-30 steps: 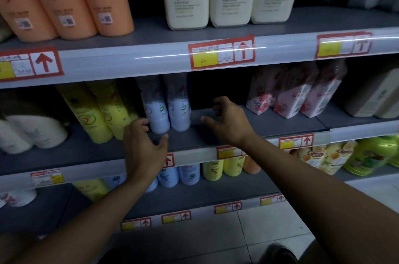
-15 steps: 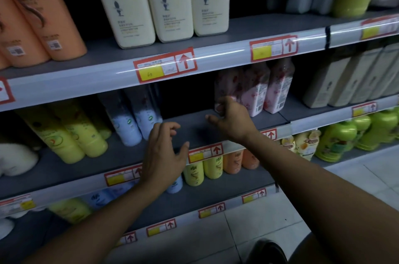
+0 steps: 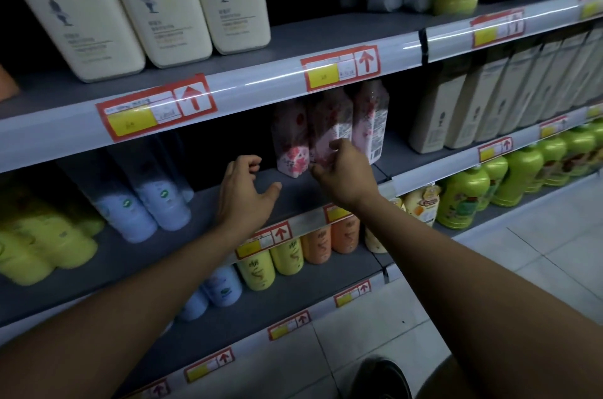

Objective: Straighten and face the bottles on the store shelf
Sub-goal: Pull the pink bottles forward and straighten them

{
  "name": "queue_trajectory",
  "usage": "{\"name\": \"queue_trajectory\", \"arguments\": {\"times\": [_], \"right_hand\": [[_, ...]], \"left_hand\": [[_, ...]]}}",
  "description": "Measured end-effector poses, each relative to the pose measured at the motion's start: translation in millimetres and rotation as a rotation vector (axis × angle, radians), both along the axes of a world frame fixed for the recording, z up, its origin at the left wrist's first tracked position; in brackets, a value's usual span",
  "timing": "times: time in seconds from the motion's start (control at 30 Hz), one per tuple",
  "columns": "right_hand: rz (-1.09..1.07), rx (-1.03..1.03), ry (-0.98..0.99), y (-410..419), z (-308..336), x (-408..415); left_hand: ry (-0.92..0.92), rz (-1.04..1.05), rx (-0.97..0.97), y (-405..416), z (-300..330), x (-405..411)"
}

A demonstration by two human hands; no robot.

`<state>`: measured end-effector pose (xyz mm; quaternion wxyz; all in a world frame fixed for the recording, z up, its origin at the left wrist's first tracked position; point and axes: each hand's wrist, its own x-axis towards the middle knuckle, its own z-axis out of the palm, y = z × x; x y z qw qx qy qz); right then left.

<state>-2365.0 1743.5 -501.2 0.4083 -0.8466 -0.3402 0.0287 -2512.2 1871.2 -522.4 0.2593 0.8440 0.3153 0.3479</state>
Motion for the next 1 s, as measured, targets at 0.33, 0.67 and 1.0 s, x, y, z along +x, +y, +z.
{"name": "queue_trajectory", "arguments": {"times": [0.33,0.67,1.0], "right_hand": [[-0.204,0.094,-0.007,12.3,-4.5,28.0],[-0.339,0.038,-0.135,25.2,-6.3,30.0],[-0.355,0.070,-0.101,30.8,-7.8,35.0]], "left_hand": [[0.139,0.078,-0.098,10.8,5.7,57.2],[0.153,0.108,-0.245,29.8,-4.9,82.5],[0.009,0.180,-0.320,17.9,0.2,83.5]]}}
